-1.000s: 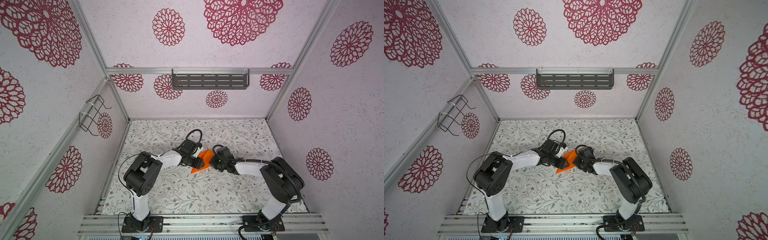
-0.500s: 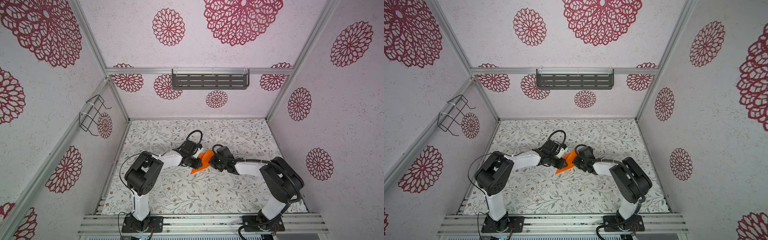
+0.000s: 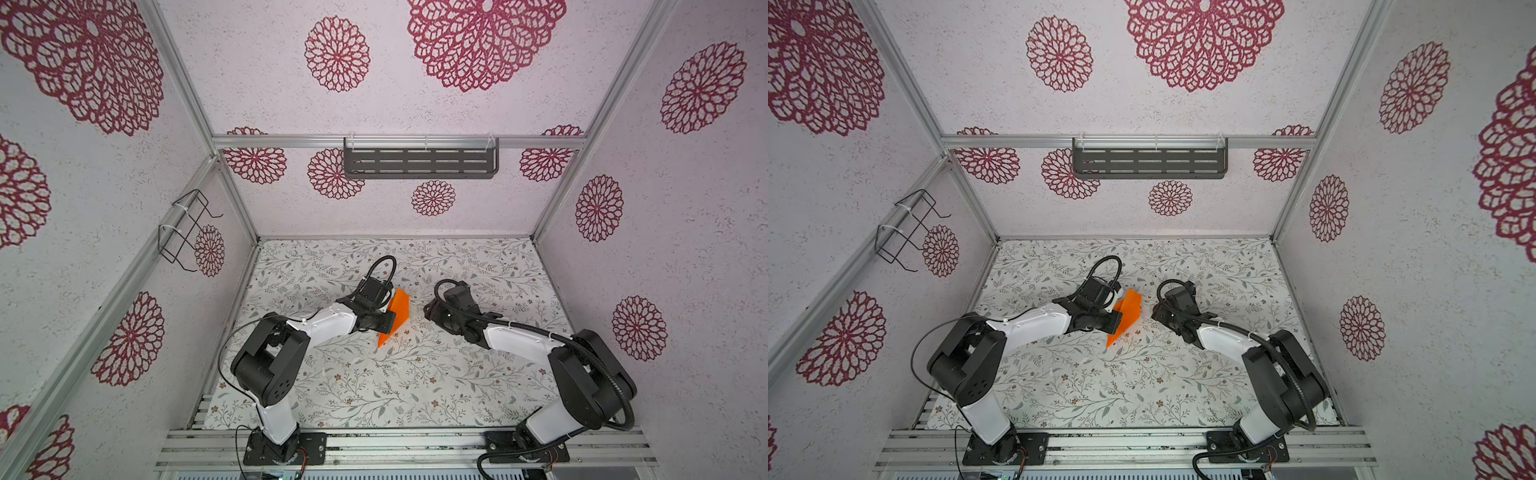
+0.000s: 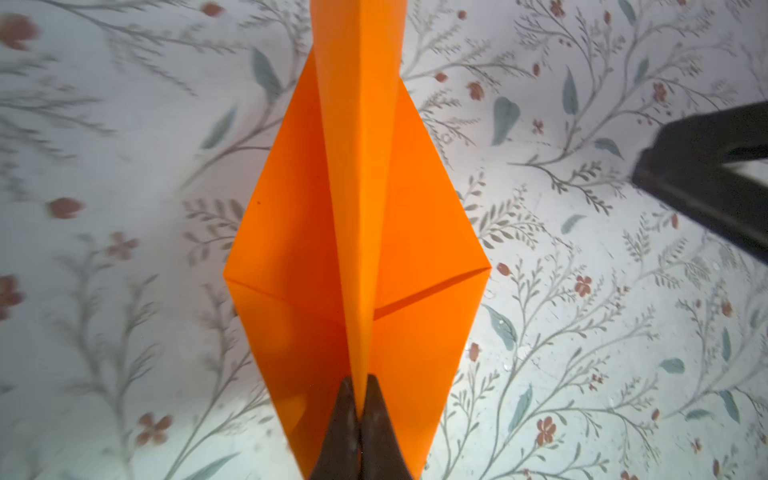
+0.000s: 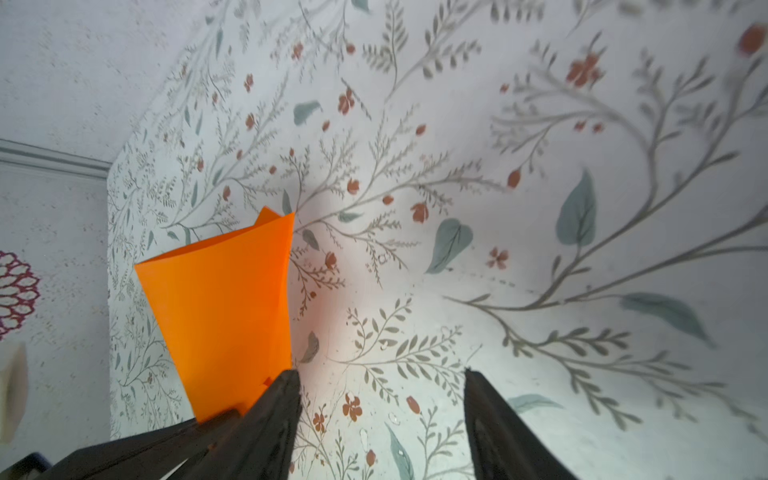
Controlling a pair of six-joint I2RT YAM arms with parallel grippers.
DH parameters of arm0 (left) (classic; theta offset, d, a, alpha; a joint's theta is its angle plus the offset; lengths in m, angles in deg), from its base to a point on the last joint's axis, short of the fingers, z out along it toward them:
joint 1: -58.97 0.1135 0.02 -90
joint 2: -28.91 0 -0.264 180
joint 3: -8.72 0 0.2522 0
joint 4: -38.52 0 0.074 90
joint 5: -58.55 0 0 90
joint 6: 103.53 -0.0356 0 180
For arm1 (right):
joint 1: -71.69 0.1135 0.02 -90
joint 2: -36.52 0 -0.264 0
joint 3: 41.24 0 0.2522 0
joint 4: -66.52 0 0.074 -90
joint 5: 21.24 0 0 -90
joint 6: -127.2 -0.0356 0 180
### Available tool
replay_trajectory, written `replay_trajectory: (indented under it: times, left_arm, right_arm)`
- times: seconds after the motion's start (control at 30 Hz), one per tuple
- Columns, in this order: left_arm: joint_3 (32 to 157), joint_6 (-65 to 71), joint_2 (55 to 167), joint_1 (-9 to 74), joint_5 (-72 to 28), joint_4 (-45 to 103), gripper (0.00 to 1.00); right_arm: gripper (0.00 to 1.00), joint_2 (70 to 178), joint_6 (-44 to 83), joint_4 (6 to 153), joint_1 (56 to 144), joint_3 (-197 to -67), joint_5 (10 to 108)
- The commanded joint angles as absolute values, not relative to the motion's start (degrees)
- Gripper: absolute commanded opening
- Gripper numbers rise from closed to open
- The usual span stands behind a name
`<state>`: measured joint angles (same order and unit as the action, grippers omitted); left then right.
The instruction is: Fold a paper plane with a square sheet of paper (pick it up from the middle)
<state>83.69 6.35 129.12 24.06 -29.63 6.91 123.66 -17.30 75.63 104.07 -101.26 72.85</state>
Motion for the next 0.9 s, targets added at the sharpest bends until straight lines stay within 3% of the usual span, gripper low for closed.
replay_trajectory:
  times: [0.0, 0.37, 0.77, 0.87]
  left_arm:
    - [83.21, 11.53, 127.16, 24.47, -42.17, 1.25, 0.04]
    - [85.93, 17.86, 132.87, 26.65, -44.78, -2.40, 0.09]
    - [86.12, 19.29, 136.32, 27.63, -42.36, -3.33, 0.27]
    - [86.11, 19.54, 137.02, 27.68, -41.58, -3.12, 0.23]
  right_arm:
    - [0.67, 121.96, -14.12, 77.70, 103.18, -100.04, 77.63]
    - [0.67, 124.06, -16.05, 74.92, 103.06, -99.00, 74.25]
    - [0.67, 124.23, -16.20, 74.88, 102.98, -99.18, 73.94]
    - [0.67, 124.41, -16.34, 74.87, 103.06, -99.18, 73.80]
